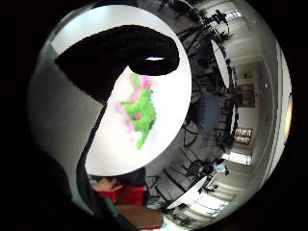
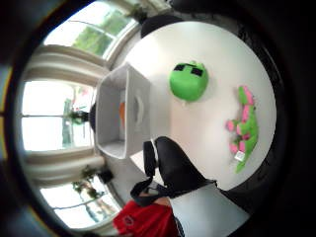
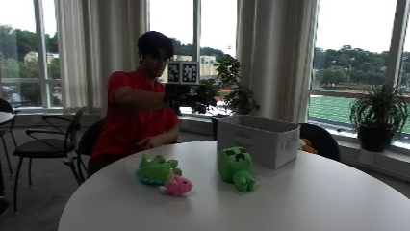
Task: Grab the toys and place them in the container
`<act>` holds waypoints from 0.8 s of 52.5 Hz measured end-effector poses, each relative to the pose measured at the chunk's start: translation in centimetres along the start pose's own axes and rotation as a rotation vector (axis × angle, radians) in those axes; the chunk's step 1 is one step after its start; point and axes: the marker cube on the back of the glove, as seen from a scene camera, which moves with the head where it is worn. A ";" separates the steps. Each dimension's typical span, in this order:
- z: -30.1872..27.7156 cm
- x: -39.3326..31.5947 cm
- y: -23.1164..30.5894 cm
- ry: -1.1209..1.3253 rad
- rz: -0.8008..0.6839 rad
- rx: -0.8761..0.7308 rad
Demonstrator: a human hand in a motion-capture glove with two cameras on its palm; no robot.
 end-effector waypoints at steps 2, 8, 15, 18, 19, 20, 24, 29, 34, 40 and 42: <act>1.1 1.4 1.0 0.008 -0.017 -0.008; 4.0 4.7 2.3 0.024 0.026 -0.037; 8.0 8.5 3.1 0.021 0.066 -0.110; 9.5 9.6 3.4 0.016 0.075 -0.146; 9.9 9.9 3.4 0.013 0.078 -0.154; 10.2 10.2 3.4 0.011 0.081 -0.160; 11.2 10.9 3.4 0.009 0.087 -0.176; 13.4 11.9 3.6 0.025 0.094 -0.197; 15.7 12.7 3.4 0.037 0.094 -0.218; 18.5 13.0 3.3 0.030 0.106 -0.266; 19.1 12.9 3.4 0.027 0.102 -0.279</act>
